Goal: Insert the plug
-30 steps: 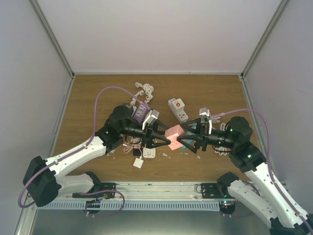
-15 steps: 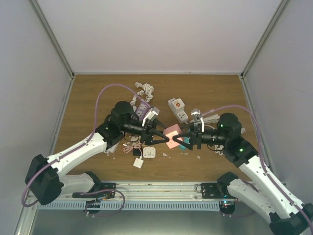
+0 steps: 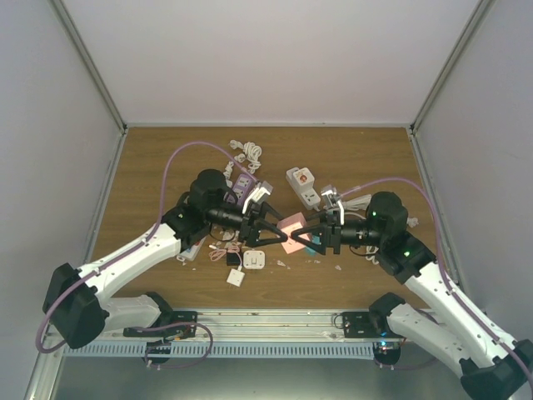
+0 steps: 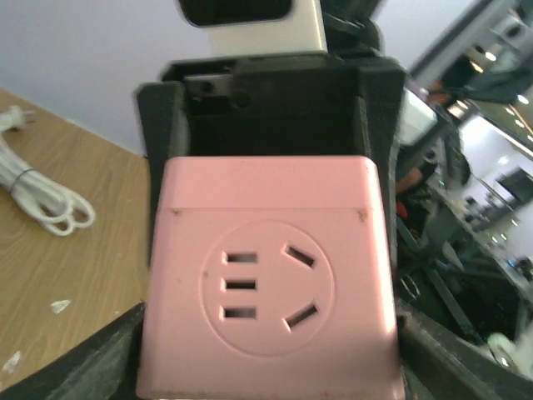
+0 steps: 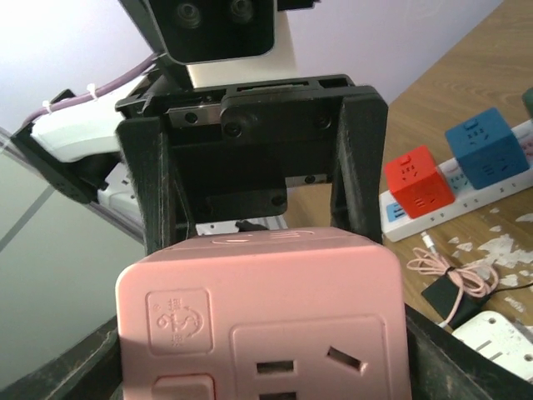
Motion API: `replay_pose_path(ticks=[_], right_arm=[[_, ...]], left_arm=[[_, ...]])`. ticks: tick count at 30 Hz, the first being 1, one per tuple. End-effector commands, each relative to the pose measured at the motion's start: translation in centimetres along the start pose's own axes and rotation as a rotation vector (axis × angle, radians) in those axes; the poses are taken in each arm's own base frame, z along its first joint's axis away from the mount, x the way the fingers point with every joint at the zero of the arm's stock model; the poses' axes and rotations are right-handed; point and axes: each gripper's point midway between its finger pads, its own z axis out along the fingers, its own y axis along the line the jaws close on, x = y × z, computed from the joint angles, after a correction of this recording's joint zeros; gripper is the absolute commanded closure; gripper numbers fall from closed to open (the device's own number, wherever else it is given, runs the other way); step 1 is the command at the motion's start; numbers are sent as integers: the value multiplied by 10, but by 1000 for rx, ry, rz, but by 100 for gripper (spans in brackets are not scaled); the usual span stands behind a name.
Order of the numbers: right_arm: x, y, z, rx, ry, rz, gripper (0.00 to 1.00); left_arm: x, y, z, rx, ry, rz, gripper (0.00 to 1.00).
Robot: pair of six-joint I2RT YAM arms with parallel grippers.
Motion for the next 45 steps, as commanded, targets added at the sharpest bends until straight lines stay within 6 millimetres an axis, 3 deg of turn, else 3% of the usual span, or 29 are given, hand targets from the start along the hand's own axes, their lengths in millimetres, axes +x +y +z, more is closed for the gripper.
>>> replay_pose_path(ticks=[1,4,7,11,16,21,26,34,45], right_arm=[[-9,-9,-2,82,-57,-17,85],[-13,-46,-9,287,-103,31,92],[-14,-87,-23,523,-131,97,99],[-13,-131,-51,812,-170,160,99],[-12,-161,-72,1020,-193,227,99],[-9,-192,-87,1234,-153,299,99],[6,-221,-101,1435,-159,451,99],[39,-253,-107,1640,-181,725,99],[58,-269,-119,1796,-293,933,99]], left_arm=[[-28,13,-9,-172,-78,96,20],[-33,43,-25,-402,-125,90,5],[-38,54,-48,-574,-174,110,1],[-47,52,-82,-757,-248,149,1],[-50,42,-124,-948,-309,211,1],[-31,48,-153,-1093,-337,256,1],[-7,55,-157,-1105,-341,264,1],[7,53,-162,-1104,-357,258,1],[8,46,-164,-1090,-384,251,1]])
